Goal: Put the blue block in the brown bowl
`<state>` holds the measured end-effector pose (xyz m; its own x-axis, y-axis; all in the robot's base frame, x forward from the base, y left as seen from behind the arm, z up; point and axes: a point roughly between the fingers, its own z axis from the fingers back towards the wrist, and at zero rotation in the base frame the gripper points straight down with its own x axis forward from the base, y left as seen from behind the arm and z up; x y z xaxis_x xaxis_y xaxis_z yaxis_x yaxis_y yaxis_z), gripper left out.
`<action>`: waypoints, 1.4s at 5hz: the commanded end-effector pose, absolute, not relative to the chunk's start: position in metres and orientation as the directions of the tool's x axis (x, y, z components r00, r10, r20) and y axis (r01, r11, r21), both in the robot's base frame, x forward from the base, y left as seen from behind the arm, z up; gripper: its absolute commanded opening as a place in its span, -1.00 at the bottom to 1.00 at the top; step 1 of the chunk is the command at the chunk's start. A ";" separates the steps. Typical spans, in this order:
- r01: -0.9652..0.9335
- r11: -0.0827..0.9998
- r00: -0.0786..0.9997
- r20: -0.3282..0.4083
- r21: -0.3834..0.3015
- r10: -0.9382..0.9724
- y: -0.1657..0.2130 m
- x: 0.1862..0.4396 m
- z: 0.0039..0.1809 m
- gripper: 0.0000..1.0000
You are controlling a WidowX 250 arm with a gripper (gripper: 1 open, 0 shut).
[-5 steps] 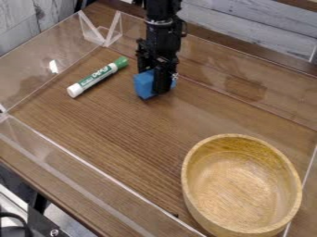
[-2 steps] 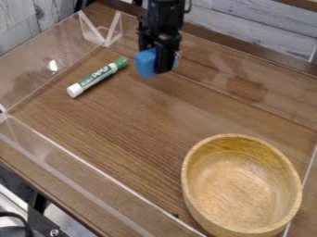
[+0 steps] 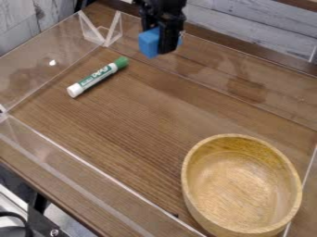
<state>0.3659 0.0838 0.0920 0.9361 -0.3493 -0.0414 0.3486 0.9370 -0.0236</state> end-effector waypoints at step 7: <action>0.272 0.956 0.928 0.233 0.106 -0.290 0.110 0.369 0.121 -1.00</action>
